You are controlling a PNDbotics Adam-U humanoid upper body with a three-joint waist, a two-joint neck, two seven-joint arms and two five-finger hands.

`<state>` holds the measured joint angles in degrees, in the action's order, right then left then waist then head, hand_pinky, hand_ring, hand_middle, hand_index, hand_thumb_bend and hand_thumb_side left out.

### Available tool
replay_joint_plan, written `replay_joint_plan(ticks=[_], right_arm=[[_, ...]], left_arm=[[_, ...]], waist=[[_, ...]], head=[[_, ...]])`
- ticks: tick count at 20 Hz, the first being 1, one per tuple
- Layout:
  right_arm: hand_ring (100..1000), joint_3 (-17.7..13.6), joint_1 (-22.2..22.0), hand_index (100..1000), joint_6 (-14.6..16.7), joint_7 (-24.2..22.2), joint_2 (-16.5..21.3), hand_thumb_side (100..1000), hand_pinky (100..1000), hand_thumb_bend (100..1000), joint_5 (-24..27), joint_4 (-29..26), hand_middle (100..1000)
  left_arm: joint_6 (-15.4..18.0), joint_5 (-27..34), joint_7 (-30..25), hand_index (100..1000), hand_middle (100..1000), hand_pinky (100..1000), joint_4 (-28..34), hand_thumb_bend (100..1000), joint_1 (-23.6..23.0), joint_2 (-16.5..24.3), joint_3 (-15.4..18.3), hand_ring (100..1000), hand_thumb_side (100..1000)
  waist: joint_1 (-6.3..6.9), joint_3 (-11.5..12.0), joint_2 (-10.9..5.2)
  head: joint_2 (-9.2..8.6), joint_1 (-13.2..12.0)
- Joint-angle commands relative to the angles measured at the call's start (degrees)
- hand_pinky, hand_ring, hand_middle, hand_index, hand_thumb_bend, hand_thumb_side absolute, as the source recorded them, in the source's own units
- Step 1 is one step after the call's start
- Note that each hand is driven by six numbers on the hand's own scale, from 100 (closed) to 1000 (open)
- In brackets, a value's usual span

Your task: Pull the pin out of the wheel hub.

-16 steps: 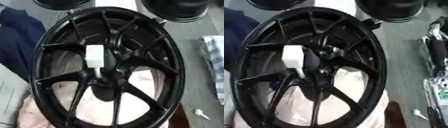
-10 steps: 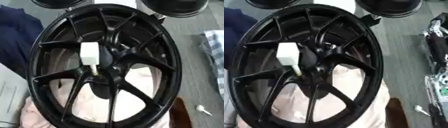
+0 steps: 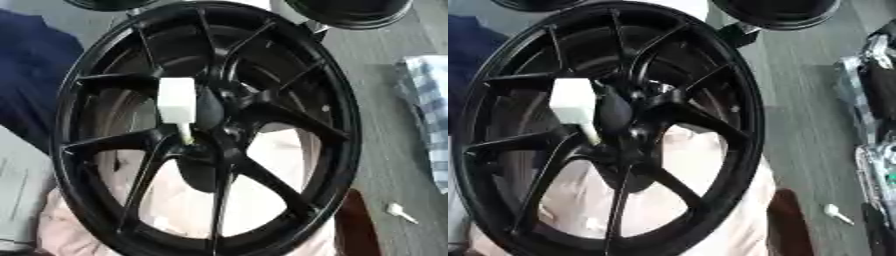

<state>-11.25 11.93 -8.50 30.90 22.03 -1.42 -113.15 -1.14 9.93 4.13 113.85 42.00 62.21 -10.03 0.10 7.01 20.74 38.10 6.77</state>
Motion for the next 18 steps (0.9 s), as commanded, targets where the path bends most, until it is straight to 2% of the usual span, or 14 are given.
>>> replay_joint_plan(ticks=[1, 4, 10, 14, 18], right_arm=[[820, -0.1, -0.1, 731, -0.2, -0.3, 2.3, 436, 799, 100, -0.6, -1.2, 626], [820, 0.2, -0.1, 731, -0.3, -0.6, 2.8, 437, 799, 100, -0.7, -1.0, 626], [820, 0.8, -0.4, 731, -0.4, -1.2, 3.6, 441, 799, 100, -0.8, -0.8, 625], [820, 1.0, -0.8, 731, -0.6, -1.4, 3.8, 442, 800, 100, -0.9, -0.6, 625], [820, 0.8, -1.5, 731, -0.6, -1.4, 3.8, 445, 800, 100, -1.1, -0.5, 625]], left_arm=[[-1.6, -2.1, -2.6, 801, 619, 804, 0.7, 124, 3.7, 3.8, -3.3, 726, 211], [-3.0, -4.7, -5.3, 834, 673, 816, 0.7, 156, 8.1, 3.5, -7.6, 753, 274], [-2.9, -8.4, -10.7, 858, 732, 843, 0.7, 216, 16.8, 0.2, -16.4, 788, 407], [-2.8, -9.5, -14.2, 856, 737, 848, 0.7, 218, 22.6, -4.0, -22.2, 792, 407], [-5.5, -9.0, -17.7, 854, 734, 847, 0.7, 212, 28.3, -8.6, -27.9, 790, 393]], waist=[[0.36, -0.2, -1.68], [0.79, -0.2, -1.87], [1.44, -0.1, -1.90], [1.50, 0.4, -2.07], [1.17, 1.3, -2.38]], head=[[-1.18, 0.4], [-1.71, 0.4], [-2.90, 0.5], [-3.19, 1.1], [-3.27, 1.9]])
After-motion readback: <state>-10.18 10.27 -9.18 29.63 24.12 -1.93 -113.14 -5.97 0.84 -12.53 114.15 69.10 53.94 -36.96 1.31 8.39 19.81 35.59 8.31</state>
